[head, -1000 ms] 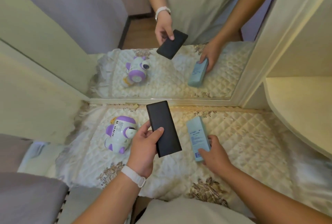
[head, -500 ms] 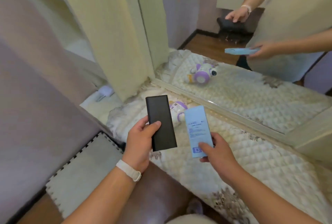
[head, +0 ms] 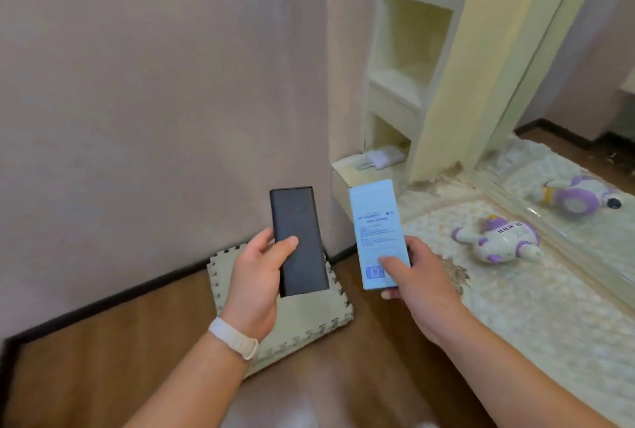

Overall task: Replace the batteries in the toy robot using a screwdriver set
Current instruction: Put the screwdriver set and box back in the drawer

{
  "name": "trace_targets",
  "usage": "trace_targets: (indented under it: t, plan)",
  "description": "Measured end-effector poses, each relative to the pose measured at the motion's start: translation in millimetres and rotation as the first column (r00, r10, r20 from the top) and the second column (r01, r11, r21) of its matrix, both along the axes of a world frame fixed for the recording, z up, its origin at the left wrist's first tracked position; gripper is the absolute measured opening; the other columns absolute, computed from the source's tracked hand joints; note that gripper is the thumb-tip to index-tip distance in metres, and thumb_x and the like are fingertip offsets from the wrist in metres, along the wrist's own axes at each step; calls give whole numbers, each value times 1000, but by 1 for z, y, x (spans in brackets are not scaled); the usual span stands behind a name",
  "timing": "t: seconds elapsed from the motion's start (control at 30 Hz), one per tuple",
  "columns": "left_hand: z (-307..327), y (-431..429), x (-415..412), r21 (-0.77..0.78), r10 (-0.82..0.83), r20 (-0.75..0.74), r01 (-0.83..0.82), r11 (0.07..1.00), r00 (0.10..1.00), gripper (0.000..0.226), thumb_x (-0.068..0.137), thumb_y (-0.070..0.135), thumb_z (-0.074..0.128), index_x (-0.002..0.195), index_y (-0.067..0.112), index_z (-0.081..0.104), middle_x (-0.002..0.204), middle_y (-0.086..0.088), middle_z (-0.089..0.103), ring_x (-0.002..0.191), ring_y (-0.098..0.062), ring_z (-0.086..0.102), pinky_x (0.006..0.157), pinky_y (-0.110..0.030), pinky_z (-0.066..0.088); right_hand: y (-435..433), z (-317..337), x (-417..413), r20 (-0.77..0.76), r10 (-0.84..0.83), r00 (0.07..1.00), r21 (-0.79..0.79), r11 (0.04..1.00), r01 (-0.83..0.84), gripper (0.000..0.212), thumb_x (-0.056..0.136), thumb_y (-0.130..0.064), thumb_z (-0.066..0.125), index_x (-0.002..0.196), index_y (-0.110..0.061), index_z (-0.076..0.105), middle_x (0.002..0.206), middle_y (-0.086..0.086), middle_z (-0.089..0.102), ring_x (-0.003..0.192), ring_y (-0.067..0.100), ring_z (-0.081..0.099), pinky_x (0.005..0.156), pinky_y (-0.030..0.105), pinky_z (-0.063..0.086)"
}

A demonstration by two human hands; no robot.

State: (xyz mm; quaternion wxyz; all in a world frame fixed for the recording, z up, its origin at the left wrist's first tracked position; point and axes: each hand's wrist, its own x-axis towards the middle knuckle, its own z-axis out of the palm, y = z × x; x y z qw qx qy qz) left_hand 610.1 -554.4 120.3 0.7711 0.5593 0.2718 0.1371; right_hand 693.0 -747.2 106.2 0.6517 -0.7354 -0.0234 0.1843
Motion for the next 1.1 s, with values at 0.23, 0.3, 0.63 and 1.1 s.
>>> trace_targets:
  t: [0.23,0.3,0.63,1.1]
  plan:
    - [14,97,-124,3,298,62,-299,954,953,22,96,10,61,115,15,69,111,-5,75,96,-19,73,74,-35,59,131,12,-71,30,292,956,7,956,-293,15,92,-10,58,103,-20,58,105,-3,70,83,17,71,54,27,50]
    - [17,117,-158,-10,379,74,-379,925,922,24,95,10,61,116,16,69,110,-4,76,97,-19,73,75,-35,60,164,16,-90,36,378,925,4,926,-378,14,92,-9,57,104,-16,58,104,-4,70,80,15,71,53,26,50]
    - [10,186,-286,4,728,34,-728,685,685,25,95,18,62,118,24,68,107,1,76,99,-20,72,84,-43,60,309,19,-172,26,693,720,30,720,-694,15,92,-6,57,102,-17,58,99,-1,71,71,15,70,50,29,49]
    - [2,328,-315,7,911,-84,-914,405,403,26,94,19,64,120,21,67,110,-7,75,102,-29,70,85,-49,59,512,-2,-184,-41,898,439,61,441,-896,15,92,-12,57,106,-19,57,105,-5,71,83,13,73,55,27,50]
